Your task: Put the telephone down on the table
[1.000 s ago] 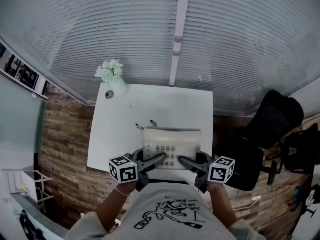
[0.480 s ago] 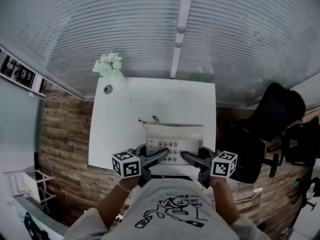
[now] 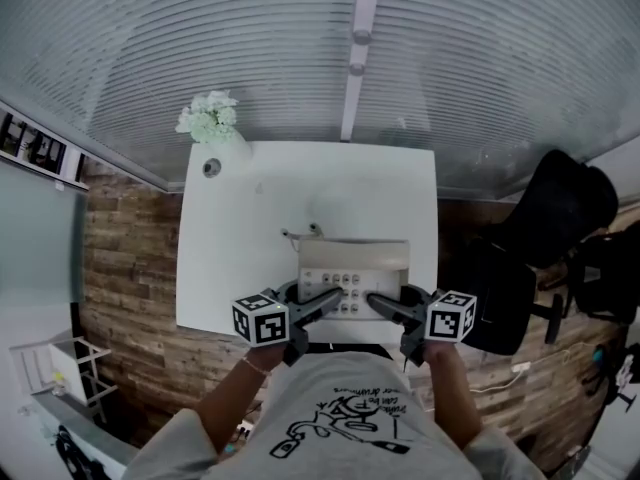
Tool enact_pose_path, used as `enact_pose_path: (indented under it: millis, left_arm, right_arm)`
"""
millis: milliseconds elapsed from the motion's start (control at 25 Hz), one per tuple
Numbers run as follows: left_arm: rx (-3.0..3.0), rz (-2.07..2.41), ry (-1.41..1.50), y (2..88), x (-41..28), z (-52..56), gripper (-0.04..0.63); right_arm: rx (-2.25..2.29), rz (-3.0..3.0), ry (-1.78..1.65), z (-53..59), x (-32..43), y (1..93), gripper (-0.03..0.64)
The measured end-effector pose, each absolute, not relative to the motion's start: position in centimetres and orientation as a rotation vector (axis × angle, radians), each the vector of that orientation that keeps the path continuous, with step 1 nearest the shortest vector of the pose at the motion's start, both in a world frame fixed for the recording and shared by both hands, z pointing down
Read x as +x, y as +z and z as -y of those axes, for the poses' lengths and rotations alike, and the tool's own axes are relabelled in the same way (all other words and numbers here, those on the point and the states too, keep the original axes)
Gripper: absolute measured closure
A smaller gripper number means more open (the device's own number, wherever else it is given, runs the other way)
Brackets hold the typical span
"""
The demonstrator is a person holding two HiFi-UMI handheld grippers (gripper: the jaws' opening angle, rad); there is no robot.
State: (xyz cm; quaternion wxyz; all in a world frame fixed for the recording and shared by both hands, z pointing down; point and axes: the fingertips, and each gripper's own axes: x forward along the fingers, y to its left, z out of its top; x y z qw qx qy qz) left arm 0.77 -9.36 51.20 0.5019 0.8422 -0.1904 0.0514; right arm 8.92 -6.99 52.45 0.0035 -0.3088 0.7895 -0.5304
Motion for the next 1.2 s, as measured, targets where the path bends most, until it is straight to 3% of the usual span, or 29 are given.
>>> enact_pose_path:
  millis: [1200]
  left_arm:
    - [1.897, 0.478, 0.209, 63.4, 2.0, 9.1, 0.331]
  right_arm:
    - [-0.939, -2.414, -1.901, 6.7, 10.1, 64.3, 0.304]
